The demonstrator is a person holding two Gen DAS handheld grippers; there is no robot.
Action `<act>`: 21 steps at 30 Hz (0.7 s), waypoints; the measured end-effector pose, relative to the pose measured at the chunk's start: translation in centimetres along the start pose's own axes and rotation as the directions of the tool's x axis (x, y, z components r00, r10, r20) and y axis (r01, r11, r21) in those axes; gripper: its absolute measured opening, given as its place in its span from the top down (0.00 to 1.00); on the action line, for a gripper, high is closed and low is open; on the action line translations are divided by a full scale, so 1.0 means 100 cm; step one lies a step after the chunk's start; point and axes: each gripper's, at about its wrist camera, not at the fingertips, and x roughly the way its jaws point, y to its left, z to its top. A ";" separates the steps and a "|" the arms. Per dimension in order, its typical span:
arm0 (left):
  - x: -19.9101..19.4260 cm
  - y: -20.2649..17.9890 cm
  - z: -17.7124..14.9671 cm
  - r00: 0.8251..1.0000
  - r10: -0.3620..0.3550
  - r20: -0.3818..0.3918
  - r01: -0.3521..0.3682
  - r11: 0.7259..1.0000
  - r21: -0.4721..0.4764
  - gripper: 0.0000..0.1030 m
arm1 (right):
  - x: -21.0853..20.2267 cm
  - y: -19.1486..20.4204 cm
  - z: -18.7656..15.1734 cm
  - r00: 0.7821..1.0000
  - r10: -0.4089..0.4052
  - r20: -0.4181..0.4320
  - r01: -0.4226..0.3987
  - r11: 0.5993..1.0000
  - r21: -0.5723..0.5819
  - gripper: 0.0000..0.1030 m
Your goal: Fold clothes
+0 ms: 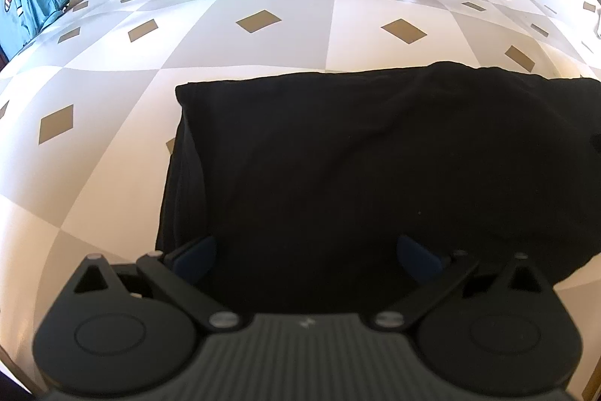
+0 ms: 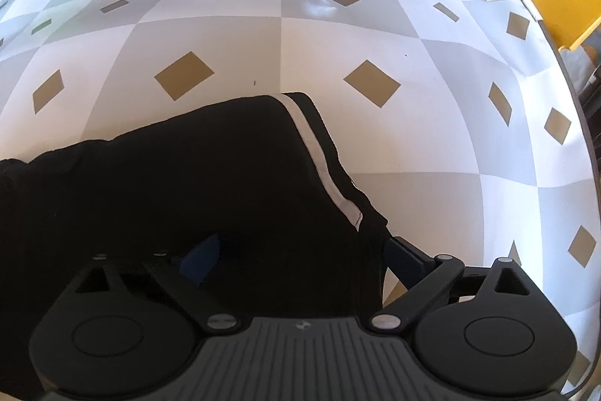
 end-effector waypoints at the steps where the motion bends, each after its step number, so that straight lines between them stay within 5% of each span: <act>1: 0.000 0.000 0.000 1.000 0.000 0.000 0.000 1.000 -0.001 0.00 | 0.000 0.000 0.000 1.000 0.002 0.001 -0.002 1.000 0.001 0.06; 21: -0.001 -0.001 -0.002 1.000 0.002 0.003 -0.002 1.000 -0.015 0.00 | -0.005 0.011 -0.008 0.996 -0.051 0.079 0.057 0.995 -0.075 0.04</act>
